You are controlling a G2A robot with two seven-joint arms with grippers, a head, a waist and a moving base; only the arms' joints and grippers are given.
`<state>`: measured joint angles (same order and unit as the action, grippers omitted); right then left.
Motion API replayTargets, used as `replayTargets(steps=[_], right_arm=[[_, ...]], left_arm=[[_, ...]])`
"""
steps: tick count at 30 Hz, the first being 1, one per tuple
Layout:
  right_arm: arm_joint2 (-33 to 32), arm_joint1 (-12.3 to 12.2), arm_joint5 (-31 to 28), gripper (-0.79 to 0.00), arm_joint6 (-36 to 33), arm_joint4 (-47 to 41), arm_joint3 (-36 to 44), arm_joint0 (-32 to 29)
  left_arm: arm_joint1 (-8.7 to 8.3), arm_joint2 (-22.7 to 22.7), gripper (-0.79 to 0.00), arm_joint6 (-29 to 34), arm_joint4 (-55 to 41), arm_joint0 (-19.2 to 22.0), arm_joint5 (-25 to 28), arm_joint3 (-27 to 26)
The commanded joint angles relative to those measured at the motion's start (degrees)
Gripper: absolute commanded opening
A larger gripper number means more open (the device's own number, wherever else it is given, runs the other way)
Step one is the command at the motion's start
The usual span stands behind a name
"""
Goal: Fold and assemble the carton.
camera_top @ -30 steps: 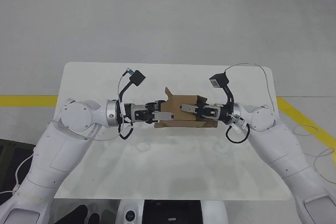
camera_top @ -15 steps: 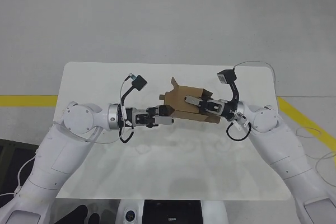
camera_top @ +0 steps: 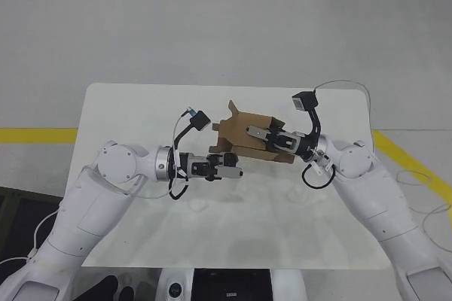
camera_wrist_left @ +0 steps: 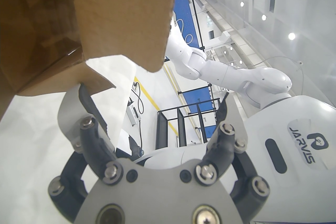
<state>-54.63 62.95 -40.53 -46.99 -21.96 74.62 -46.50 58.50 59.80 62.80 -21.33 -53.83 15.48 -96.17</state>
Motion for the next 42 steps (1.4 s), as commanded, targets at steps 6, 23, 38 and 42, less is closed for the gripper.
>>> replayTargets(steps=[6,23,38,42], right_arm=[[0.1,0.3,0.0,-0.785,-0.3,-0.2,0.3,-0.6],[0.9,1.3,0.0,-0.785,-2.0,-1.4,0.0,-1.1],[-4.3,0.4,0.4,-0.785,-5.3,-2.9,-0.7,-2.5],[-5.4,-0.1,1.5,-0.785,-9.4,-5.4,-0.5,-3.3]], left_arm=[[0.40,-0.7,0.000,-0.2,-0.3,1.1,0.1,1.1],[0.52,0.6,0.000,-0.7,-0.5,1.3,-0.1,2.0],[-0.35,5.4,0.000,0.5,0.1,-0.4,0.8,2.7],[-0.87,7.8,0.000,-0.1,1.7,-1.3,0.7,3.7]])
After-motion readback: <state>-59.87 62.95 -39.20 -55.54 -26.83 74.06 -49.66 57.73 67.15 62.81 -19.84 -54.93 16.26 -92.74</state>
